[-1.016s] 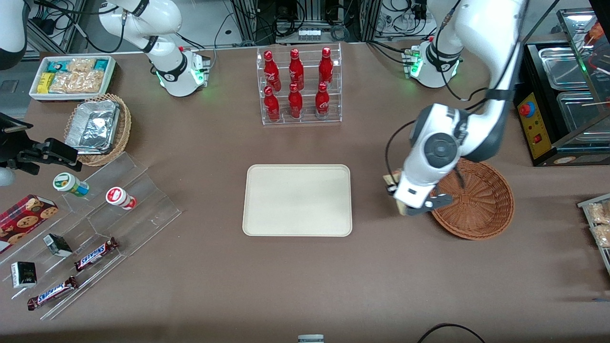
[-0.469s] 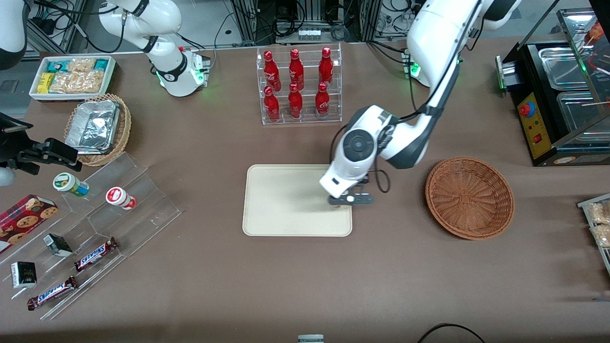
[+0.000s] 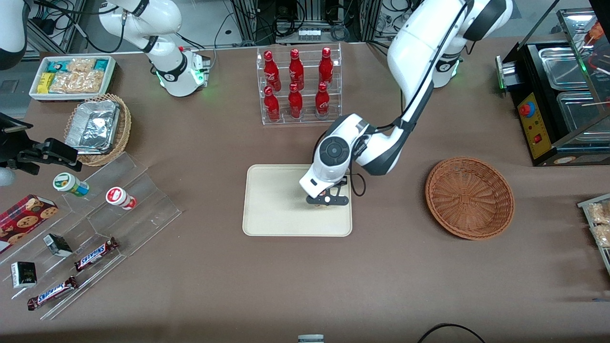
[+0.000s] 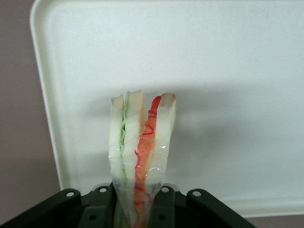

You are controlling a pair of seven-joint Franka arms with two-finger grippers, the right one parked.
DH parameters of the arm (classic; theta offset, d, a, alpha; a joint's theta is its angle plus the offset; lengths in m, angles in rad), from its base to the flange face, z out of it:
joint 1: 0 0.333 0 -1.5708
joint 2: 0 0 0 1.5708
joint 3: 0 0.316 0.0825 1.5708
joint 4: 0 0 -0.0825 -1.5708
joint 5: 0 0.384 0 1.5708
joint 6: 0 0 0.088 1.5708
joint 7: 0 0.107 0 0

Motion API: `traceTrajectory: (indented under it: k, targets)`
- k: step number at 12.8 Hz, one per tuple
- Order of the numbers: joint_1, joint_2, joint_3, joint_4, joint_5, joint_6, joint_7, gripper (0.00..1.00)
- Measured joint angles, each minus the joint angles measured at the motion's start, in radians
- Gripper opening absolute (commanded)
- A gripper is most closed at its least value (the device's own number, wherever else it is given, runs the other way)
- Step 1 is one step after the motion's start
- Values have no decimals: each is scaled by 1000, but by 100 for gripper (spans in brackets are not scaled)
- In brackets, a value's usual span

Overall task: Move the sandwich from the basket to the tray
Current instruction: 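Lower the sandwich onto the tray and open the left gripper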

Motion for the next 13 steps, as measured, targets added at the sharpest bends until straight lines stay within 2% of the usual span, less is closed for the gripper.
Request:
traceTrajectory:
  k: [2,5,8,12,13]
  targets:
    - [0,36,0,36,3,0,1,26]
    - [0,45,1,46,61,-1,2,30]
    - [0,45,2,47,77,-1,2,33]
    - [2,49,6,47,78,-1,2,44]
    - [3,54,8,47,78,-1,2,50]
